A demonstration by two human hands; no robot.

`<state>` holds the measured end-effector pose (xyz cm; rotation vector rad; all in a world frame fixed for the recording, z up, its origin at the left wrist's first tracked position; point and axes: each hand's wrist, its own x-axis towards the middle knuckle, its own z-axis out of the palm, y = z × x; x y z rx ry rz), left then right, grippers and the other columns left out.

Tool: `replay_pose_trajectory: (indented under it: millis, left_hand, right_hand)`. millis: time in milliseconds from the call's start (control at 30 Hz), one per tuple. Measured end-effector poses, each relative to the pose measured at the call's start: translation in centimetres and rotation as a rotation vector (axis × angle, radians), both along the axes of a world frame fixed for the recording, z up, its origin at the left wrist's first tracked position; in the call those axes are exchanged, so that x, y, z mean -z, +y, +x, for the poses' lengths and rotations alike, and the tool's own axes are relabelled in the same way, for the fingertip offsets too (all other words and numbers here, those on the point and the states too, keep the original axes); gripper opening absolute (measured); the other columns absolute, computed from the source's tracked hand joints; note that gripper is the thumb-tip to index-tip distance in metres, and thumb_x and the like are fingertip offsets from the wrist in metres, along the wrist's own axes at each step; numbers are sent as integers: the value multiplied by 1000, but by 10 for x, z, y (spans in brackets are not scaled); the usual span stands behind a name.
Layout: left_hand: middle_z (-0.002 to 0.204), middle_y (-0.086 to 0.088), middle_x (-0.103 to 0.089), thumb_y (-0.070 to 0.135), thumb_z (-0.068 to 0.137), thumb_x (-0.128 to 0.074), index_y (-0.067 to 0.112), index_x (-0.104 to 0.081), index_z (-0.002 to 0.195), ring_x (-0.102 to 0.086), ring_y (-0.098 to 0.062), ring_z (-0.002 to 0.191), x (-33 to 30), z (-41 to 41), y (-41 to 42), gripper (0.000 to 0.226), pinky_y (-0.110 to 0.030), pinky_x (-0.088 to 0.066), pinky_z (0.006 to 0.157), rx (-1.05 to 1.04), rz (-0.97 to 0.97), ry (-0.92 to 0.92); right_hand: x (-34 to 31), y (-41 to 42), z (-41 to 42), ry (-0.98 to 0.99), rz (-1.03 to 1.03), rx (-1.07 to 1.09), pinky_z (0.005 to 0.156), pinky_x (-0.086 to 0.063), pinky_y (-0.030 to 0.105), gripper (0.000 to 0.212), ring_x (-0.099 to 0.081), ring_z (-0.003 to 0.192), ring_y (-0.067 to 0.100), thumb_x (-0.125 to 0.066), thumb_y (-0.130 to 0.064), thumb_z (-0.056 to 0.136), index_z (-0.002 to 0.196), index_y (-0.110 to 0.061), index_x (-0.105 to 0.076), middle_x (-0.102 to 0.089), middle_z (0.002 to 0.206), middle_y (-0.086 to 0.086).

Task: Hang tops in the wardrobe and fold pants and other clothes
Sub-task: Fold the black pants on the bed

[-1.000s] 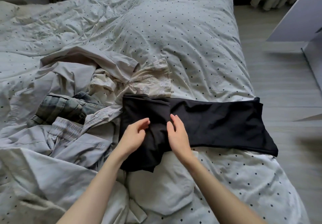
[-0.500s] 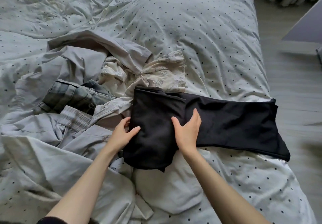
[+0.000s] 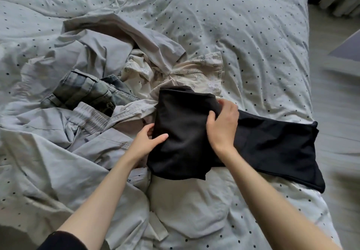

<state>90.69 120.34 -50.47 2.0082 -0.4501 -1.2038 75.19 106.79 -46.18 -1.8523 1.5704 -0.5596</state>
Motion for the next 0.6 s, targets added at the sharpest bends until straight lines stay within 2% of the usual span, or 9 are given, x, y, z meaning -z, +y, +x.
replay_pose_trajectory:
  millis: [67, 133, 167, 233, 267, 333, 500, 600]
  left_hand:
    - [121, -6, -60, 20, 77, -75, 12, -43, 136, -60, -11, 99, 1, 2, -2, 67, -20, -47, 79, -84, 2, 82]
    - [111, -4, -66, 15, 77, -75, 15, -46, 132, -65, -11, 92, -1, 3, -5, 62, -20, -51, 71, -132, 14, 214]
    - [103, -2, -69, 12, 77, -74, 15, -48, 128, -68, -10, 85, -3, 4, -6, 58, -18, -52, 63, -139, 16, 283]
    - [92, -3, -72, 4, 76, -73, 9, -54, 120, -70, -9, 71, -9, 6, -12, 48, -16, -50, 51, -117, 17, 339]
    - [93, -6, -71, 1, 75, -73, 5, -57, 118, -70, -10, 70, -11, 7, -14, 46, -17, -51, 53, -102, 18, 328]
    - [101, -10, -71, 0, 72, -74, 4, -60, 115, -69, -15, 81, -16, 7, -16, 46, -21, -53, 63, -79, 11, 291]
    - [105, -15, -69, -4, 72, -74, 4, -57, 114, -68, -25, 91, -36, -1, -12, 47, -38, -53, 85, -27, -19, 197]
    - [109, -13, -68, -1, 73, -75, 3, -57, 116, -66, -25, 99, -59, -4, -4, 48, -41, -51, 91, 67, -22, 111]
  right_hand:
    - [-4, 36, -3, 58, -253, -213, 95, -40, 43, 36, -51, 117, 31, -65, -12, 79, 115, -10, -62, -55, 124, 12]
    - [4, 68, -15, 195, -317, -460, 99, -40, 53, 42, -51, 123, 33, -71, -22, 74, 115, -15, -64, -56, 128, 13]
    - [9, 77, -21, 287, -243, -567, 104, -33, 58, 51, -42, 132, 32, -71, -29, 76, 125, -18, -60, -49, 138, 13]
    - [23, 79, -34, 429, -69, -692, 113, -13, 58, 68, -9, 146, 26, -61, -41, 85, 145, -29, -33, -18, 157, 6]
    - [29, 75, -38, 455, -18, -715, 114, -6, 55, 72, 4, 146, 22, -55, -44, 88, 149, -33, -19, -4, 159, 1]
    - [34, 70, -44, 453, 10, -731, 114, -2, 54, 76, 13, 145, 20, -52, -44, 90, 149, -37, -5, 7, 159, -2]
    - [27, 71, -47, 368, 102, -740, 113, -2, 56, 78, 14, 145, 18, -52, -34, 91, 149, -39, -1, 9, 159, -4]
    - [14, 77, -50, 283, 178, -745, 114, -3, 56, 76, 13, 145, 16, -51, -31, 92, 149, -39, -1, 10, 159, -6]
